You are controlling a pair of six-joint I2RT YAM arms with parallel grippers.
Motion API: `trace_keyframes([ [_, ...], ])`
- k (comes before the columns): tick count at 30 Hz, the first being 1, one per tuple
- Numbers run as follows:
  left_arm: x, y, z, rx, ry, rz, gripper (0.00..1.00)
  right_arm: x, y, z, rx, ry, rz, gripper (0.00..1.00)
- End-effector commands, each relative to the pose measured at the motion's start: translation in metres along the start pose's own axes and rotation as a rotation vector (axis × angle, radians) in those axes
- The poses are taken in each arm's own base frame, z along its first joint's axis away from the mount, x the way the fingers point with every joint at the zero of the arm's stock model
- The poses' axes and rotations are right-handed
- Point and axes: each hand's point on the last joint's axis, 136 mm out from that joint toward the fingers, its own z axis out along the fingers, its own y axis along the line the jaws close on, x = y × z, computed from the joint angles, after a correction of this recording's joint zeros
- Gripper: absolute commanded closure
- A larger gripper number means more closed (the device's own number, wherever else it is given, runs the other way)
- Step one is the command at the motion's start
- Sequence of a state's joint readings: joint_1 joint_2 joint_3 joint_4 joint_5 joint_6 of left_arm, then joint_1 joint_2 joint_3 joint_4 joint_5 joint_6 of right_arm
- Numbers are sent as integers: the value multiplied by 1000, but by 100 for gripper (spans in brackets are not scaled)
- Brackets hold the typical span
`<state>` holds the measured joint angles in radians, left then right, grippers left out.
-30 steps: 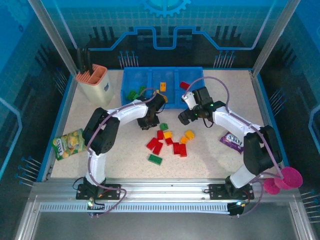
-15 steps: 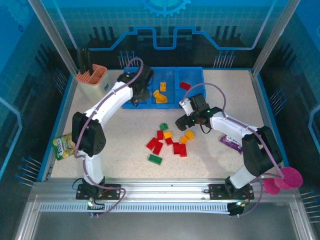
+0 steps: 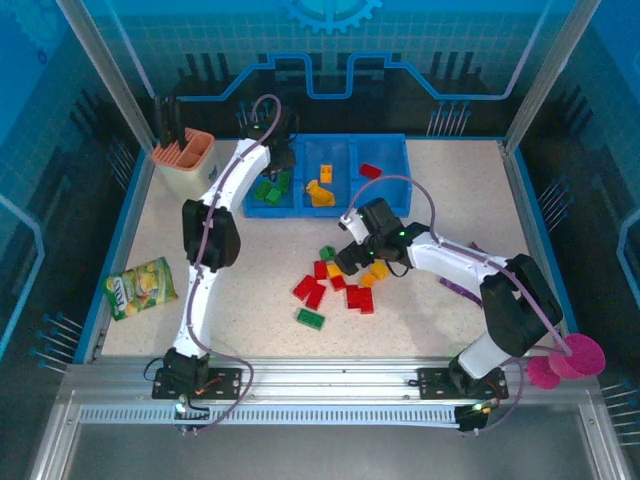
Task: Sort the legos into containers by color
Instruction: Place the lego in the container.
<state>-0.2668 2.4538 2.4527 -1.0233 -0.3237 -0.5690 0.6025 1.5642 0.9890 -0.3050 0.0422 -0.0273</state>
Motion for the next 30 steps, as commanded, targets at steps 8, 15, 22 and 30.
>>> trace_keyframes([
  [8,6,19,35,-26,81,-24,62,13,48,-21,-111,1,25,4],
  [15,0,15,30,4,67,-5,58,15,55,-32,-137,0,2,2],
  [22,-8,11,13,44,48,11,44,6,53,-21,-135,46,-8,0],
  [30,-24,1,-41,150,1,37,49,-29,31,-7,-96,19,80,0],
])
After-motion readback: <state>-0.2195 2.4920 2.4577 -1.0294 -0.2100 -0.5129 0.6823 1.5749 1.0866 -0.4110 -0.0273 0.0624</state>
